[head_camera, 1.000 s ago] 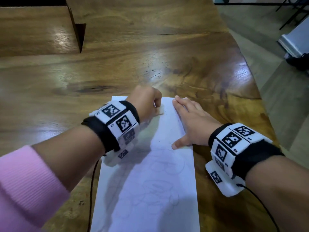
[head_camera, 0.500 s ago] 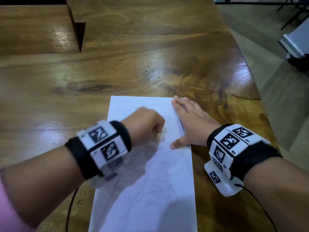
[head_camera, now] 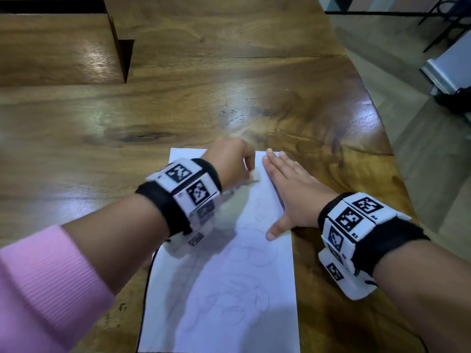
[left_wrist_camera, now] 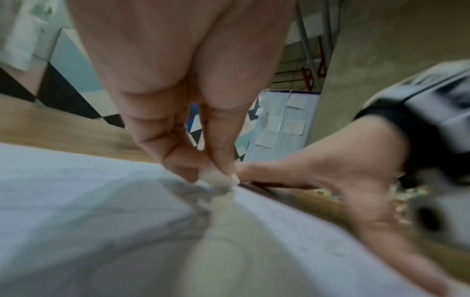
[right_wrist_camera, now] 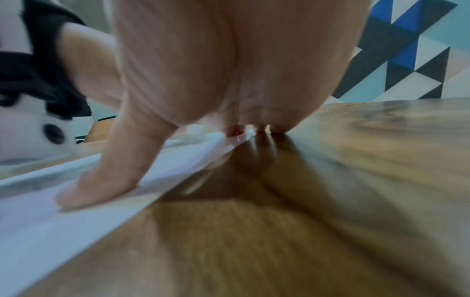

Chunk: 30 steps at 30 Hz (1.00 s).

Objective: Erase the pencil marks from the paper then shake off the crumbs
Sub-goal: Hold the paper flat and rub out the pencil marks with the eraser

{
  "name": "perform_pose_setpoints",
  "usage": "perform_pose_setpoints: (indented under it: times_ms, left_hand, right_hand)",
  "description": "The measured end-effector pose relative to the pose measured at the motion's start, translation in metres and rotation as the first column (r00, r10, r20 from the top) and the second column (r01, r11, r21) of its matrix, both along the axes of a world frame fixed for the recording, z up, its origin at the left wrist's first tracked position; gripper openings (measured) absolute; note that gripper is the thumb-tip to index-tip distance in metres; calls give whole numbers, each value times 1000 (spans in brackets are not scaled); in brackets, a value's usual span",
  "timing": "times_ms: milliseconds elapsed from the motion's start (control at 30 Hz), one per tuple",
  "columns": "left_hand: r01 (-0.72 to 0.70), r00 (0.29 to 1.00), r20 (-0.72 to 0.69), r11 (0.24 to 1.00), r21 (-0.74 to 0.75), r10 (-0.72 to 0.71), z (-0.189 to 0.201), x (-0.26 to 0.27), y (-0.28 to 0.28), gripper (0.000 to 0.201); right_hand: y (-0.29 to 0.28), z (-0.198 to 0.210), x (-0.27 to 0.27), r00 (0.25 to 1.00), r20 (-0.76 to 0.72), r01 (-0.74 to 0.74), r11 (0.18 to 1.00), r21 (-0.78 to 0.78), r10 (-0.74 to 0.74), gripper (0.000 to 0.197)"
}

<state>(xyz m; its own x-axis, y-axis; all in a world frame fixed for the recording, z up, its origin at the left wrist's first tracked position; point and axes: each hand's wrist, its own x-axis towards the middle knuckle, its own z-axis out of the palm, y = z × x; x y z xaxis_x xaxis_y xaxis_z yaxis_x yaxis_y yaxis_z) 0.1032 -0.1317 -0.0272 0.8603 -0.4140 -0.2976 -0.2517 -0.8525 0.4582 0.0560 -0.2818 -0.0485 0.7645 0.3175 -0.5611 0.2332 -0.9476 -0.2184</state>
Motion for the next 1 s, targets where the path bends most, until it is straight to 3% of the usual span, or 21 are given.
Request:
perform_pose_setpoints:
  times_ms: [100, 200, 267, 400, 433, 600, 767, 800, 933, 1000]
  left_hand:
    - [25, 999, 43, 1000, -15, -24, -6, -3, -3, 9]
    - [247, 968, -18, 967, -62, -249, -11, -44, 15, 7]
    - [319, 943, -83, 946, -64, -323, -16, -54, 20, 10]
    - [32, 995, 92, 998, -48, -27, -14, -17, 4, 4]
    - [14, 995, 103, 999, -53, -8, -14, -14, 2, 3]
    - [318, 944, -77, 946, -55, -322, -16, -50, 14, 8]
    - [36, 998, 55, 998, -56, -33, -11, -8, -10, 6]
    - [38, 997, 62, 998, -54, -35, -11, -8, -13, 7]
    - [278, 958, -64, 961, -10, -278, -14, -47, -4, 6]
    - [247, 966, -68, 969, -27, -248, -14, -42, -4, 6]
  right_hand:
    - [0, -1, 1, 1000, 0, 1, 1000, 5, -1, 147]
    - [-1, -2, 0, 1000, -4, -1, 1000, 4, 1, 147]
    - [-1, -2, 0, 1000, -7, -1, 1000, 8, 1, 146]
    - [-1, -2, -1, 1000, 5, -6, 1000, 5, 6, 146]
    - [-1, -2, -1, 1000, 5, -7, 1000, 4, 7, 146]
    - [-1, -5, 1, 1000, 0, -21, 1000, -12, 21, 147]
    - [-3, -7, 1, 999, 18, -36, 999, -11, 37, 147]
    - [-3, -7, 1, 999, 19, -38, 999, -8, 38, 147]
    - [-4, -8, 1, 999, 8, -34, 999, 9, 34, 148]
    - [-4, -8, 1, 999, 7, -35, 999, 8, 35, 149]
